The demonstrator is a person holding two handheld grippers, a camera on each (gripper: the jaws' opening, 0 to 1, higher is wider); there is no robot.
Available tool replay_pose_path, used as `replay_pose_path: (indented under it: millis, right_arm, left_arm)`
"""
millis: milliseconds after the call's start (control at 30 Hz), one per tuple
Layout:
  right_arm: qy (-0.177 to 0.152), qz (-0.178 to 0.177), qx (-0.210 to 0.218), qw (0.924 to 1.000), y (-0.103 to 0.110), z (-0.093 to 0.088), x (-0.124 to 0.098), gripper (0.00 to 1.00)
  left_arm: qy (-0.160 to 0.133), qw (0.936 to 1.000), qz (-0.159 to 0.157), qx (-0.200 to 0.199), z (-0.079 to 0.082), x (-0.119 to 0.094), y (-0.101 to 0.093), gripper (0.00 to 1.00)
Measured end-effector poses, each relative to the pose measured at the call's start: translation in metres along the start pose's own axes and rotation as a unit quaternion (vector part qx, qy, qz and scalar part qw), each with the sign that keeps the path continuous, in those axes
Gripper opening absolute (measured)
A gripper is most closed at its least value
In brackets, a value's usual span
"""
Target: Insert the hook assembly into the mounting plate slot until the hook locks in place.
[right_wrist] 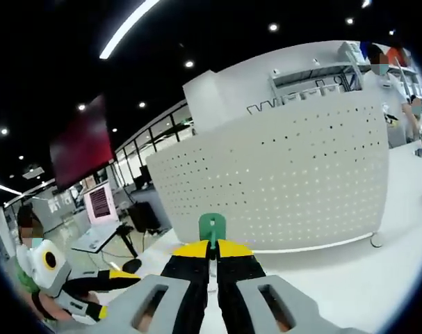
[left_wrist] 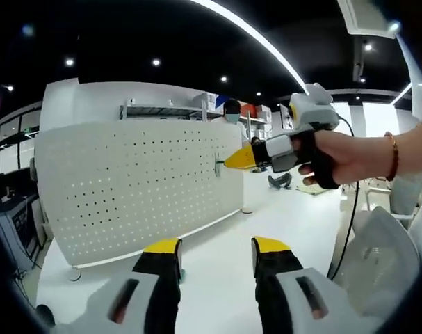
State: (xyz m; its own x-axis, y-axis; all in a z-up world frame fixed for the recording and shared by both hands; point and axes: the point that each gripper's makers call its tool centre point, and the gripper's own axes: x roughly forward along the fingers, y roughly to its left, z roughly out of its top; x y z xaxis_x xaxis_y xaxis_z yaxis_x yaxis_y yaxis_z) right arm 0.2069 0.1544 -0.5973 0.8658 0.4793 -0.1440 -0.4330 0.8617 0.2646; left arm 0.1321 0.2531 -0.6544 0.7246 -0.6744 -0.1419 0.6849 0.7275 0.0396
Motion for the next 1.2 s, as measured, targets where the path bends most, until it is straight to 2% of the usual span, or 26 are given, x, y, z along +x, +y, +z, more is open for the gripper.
replay_pose_path:
  millis: [133,367,800,967,1200]
  right_arm:
    - [-0.001,-0.010,-0.010,0.9999,-0.004,0.003,0.002,0.01]
    - [-0.013,-0.028,-0.053,0.9981,-0.014,0.013,0.007,0.01]
    - [-0.035,-0.060,-0.070,0.9951,-0.034,0.039,0.018,0.00]
    - [-0.048,-0.077,-0.072,0.9932,-0.042,0.051,0.022,0.01]
    - [-0.058,-0.089,-0.073,0.9916,-0.050,0.062,0.028,0.01]
  left_arm:
    - [0.000,1.0000,-0.005,-0.003,-0.002,-0.001,-0.002,0.43]
    - [0.002,0.9999,-0.008,-0.012,-0.006,0.000,-0.004,0.42]
    - [-0.008,0.9997,-0.005,-0.023,-0.003,-0.002,0.000,0.44]
    - [-0.031,0.9988,-0.015,-0.035,0.004,-0.002,-0.004,0.49]
    - [-0.029,0.9986,-0.023,-0.037,0.002,-0.001,-0.007,0.52]
